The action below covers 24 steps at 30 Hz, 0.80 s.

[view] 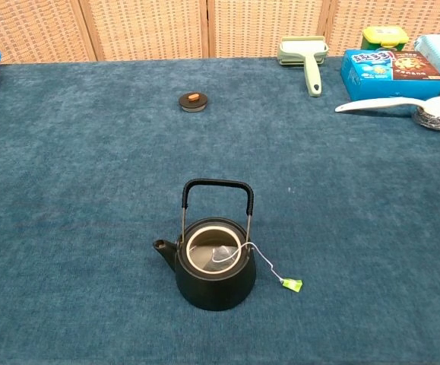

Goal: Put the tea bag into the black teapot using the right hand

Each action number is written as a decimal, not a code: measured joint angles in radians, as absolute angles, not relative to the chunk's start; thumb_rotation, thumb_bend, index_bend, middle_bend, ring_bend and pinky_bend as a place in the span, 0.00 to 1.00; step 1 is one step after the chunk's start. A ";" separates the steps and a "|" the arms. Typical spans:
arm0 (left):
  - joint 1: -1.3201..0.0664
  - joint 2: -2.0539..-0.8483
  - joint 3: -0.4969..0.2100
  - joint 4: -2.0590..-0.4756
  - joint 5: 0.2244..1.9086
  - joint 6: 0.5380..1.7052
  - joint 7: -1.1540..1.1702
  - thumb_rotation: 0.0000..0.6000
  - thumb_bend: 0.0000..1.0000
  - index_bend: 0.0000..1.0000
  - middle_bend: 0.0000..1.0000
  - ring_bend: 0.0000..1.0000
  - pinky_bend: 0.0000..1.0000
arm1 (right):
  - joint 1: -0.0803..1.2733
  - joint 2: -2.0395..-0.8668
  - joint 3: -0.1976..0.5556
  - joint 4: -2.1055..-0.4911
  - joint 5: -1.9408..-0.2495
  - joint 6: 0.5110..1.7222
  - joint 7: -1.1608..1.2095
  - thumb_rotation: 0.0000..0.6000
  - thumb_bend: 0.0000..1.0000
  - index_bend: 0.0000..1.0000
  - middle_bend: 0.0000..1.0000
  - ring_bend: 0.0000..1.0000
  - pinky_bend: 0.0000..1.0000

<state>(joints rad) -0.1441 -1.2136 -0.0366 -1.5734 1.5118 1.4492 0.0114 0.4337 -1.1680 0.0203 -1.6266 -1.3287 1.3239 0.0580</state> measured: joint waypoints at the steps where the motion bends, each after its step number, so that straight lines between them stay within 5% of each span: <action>1: -0.141 -1.216 -0.031 -1.569 1.516 1.452 0.010 1.00 0.27 0.14 0.12 0.00 0.14 | 0.415 -1.188 0.026 -1.604 -1.328 1.356 0.048 1.00 0.65 0.21 0.43 0.47 0.48; 8: -0.114 -1.218 -0.016 -1.566 1.519 1.480 0.027 1.00 0.27 0.14 0.12 0.00 0.14 | 0.298 -1.261 0.042 -1.522 -1.324 1.486 -0.017 1.00 0.59 0.21 0.39 0.39 0.37; 24: -0.034 -1.192 0.029 -1.620 1.539 1.552 0.062 1.00 0.27 0.14 0.12 0.00 0.14 | 0.147 -1.266 0.021 -1.521 -1.363 1.585 -0.023 1.00 0.58 0.25 0.38 0.38 0.36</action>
<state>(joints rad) -0.0345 -1.1919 0.0289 -1.6198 1.5394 1.5520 0.0619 0.1471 -1.2659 0.0210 -1.5209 -1.3633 1.5854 -0.0233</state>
